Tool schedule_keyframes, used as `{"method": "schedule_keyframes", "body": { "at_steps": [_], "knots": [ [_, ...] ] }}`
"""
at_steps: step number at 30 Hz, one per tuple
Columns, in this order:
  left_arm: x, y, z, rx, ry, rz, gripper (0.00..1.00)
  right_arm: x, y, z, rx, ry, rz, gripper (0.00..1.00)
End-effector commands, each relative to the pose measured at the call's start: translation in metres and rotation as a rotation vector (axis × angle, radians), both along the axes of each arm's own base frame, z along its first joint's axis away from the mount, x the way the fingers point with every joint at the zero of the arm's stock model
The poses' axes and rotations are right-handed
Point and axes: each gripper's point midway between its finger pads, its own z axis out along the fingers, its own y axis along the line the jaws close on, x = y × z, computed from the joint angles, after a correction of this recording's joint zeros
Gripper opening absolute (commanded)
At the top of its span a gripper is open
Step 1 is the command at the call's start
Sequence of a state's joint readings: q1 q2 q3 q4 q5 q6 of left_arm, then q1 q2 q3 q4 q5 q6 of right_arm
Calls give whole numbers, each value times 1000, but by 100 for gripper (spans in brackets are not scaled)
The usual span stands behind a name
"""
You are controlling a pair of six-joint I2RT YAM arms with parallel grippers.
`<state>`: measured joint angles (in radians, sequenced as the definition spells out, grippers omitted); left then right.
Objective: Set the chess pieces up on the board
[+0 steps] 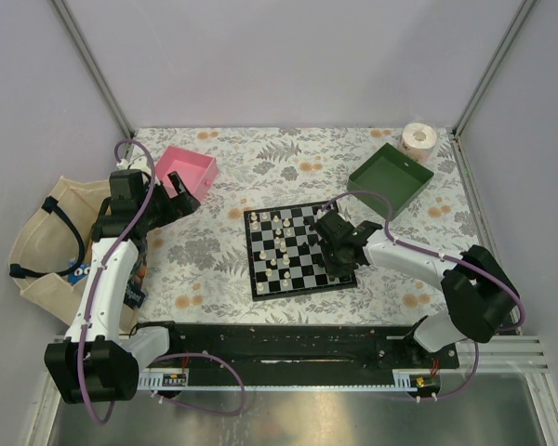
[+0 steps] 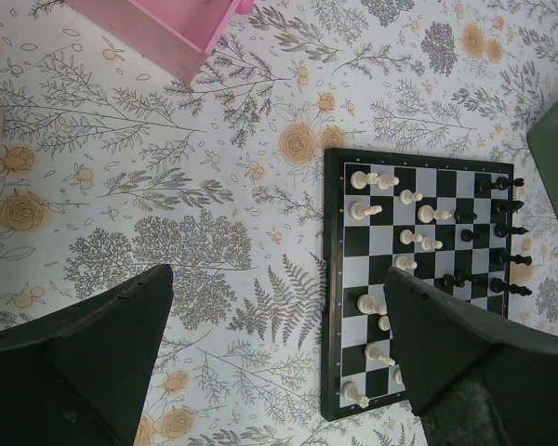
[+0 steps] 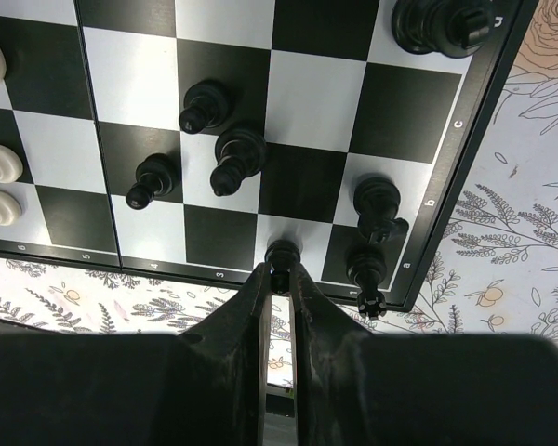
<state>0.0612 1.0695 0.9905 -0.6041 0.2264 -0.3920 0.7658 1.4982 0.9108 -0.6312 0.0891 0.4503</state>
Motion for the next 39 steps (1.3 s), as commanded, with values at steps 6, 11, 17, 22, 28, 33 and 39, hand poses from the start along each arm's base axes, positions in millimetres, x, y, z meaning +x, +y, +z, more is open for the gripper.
{"method": "schedule_keyframes", "body": {
  "at_steps": [6,11,17,22,28,33,39],
  "knots": [
    [7,-1,12,-6,-47,-14,99,9,6,11,16,-46,-15,16],
    [7,-1,11,-8,-44,-14,99,10,6,10,14,-50,-21,26],
    [7,0,11,-8,-44,-13,99,14,12,22,44,-77,-6,37],
    [7,-1,12,-8,-47,-15,99,24,22,44,85,-123,21,40],
    [7,-1,13,-9,-48,-16,99,37,25,52,68,-165,28,46],
    [7,-3,12,-11,-47,-23,99,48,26,49,33,-180,25,46],
    [6,-2,14,-9,-52,-22,99,53,29,41,26,-163,26,47]
  ]
}}
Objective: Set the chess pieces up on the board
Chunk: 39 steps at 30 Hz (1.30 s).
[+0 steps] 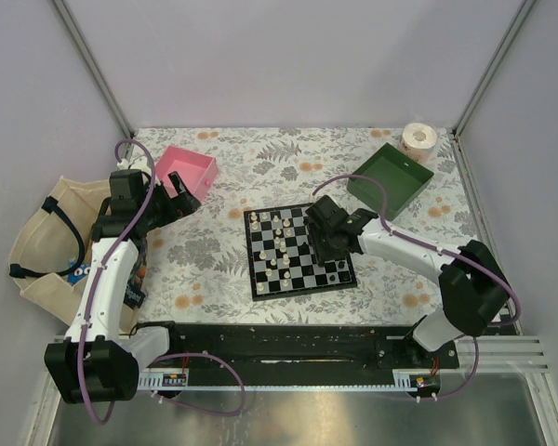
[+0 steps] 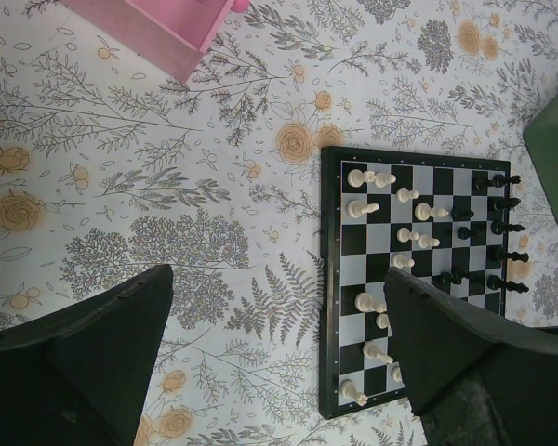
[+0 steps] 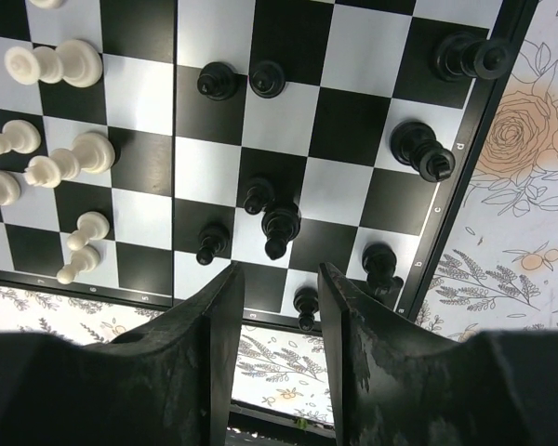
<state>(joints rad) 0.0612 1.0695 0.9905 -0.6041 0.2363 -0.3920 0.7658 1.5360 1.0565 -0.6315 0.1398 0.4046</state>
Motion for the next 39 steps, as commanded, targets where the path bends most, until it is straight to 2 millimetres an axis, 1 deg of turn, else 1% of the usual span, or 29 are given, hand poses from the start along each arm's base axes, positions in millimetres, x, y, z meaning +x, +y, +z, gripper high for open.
{"method": "schedule_keyframes", "body": {
  "at_steps": [1,9,17,21,23,24,25,28,35,39],
  "knots": [
    [7,0,13,-2,-52,-13,99,15,7,5,-5,-40,5,47],
    [7,0,11,-2,-46,-12,99,18,8,-2,9,-20,3,42],
    [8,0,10,-1,-43,-10,99,15,8,-8,7,7,12,37],
    [8,0,11,-1,-44,-11,99,16,12,-6,17,6,25,27],
    [8,0,11,-1,-44,-11,99,16,11,-4,14,4,27,24],
    [7,-1,11,-2,-43,-15,99,17,10,-2,12,1,23,20],
    [8,0,11,-1,-44,-13,99,17,9,0,10,-5,21,18],
    [8,0,11,0,-44,-11,99,22,3,15,21,-54,2,18],
    [8,0,12,-4,-47,-14,99,41,-16,72,82,-202,-73,18],
    [7,0,12,-4,-47,-14,99,47,-30,91,97,-242,-107,18]
  ]
}}
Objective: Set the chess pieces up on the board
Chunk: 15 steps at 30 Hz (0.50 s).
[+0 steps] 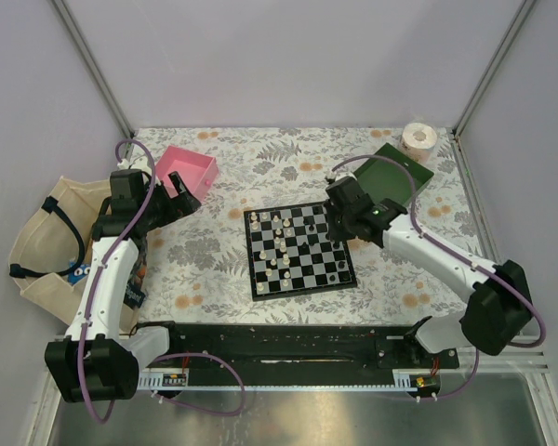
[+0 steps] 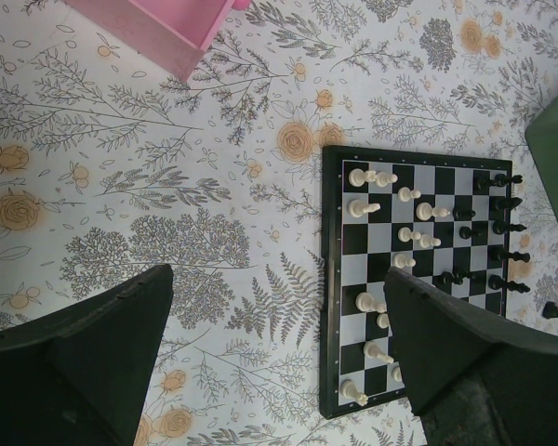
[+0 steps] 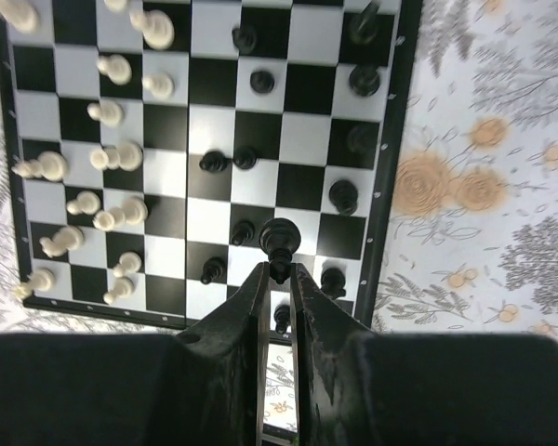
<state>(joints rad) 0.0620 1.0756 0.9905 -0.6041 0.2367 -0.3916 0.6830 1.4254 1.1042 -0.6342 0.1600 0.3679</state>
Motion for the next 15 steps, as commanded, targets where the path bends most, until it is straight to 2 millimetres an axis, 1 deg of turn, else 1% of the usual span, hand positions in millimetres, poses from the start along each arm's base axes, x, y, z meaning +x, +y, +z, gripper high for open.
{"method": "schedule_keyframes", "body": {
  "at_steps": [1,3,5,11,15],
  "knots": [
    [6,0,13,-1,-52,-14,99,17,-16,42,23,-111,-53,18],
    [6,0,14,0,-56,-13,99,18,-21,45,24,-113,-66,18],
    [6,0,14,-1,-55,-14,99,16,-26,41,16,-100,-73,18],
    [6,0,13,-1,-54,-13,99,5,-33,13,-4,-24,-86,18],
    [7,-1,14,-3,-54,-16,99,-3,-33,-4,-10,33,-82,17]
  ]
}}
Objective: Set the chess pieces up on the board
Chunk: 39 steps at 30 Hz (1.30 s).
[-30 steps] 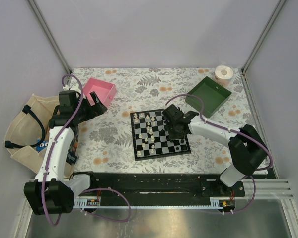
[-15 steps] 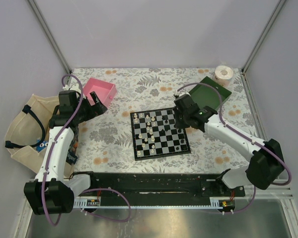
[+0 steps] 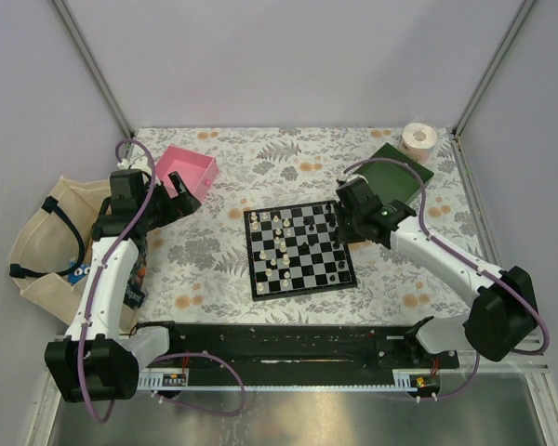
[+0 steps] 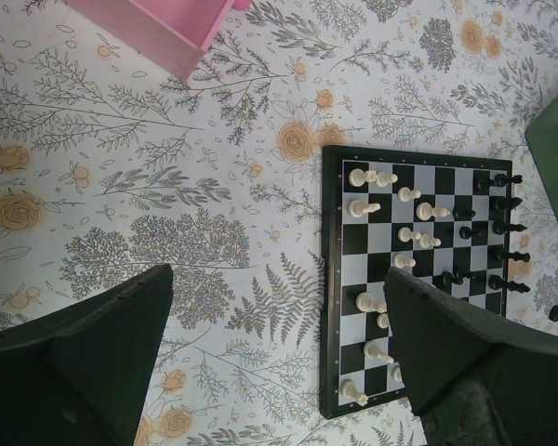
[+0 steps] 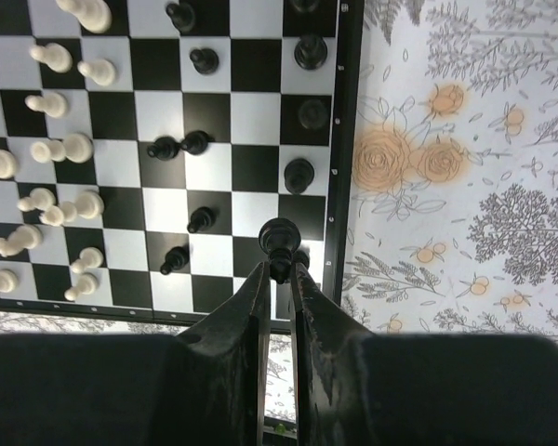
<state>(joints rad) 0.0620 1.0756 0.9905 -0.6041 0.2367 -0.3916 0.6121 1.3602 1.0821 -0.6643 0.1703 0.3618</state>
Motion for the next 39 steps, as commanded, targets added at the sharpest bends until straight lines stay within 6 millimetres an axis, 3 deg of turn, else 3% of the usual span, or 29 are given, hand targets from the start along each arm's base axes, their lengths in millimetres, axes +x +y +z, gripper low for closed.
{"method": "schedule_keyframes", "body": {
  "at_steps": [1,16,39],
  "knots": [
    [6,-1,12,-5,-49,-16,99,-8,-4,-18,-9,60,-15,17],
    [7,-1,12,-5,-47,-16,99,-6,0,-55,-32,123,-23,17],
    [7,-1,12,-6,-49,-17,99,-3,-7,-75,-96,152,-56,18]
  ]
}}
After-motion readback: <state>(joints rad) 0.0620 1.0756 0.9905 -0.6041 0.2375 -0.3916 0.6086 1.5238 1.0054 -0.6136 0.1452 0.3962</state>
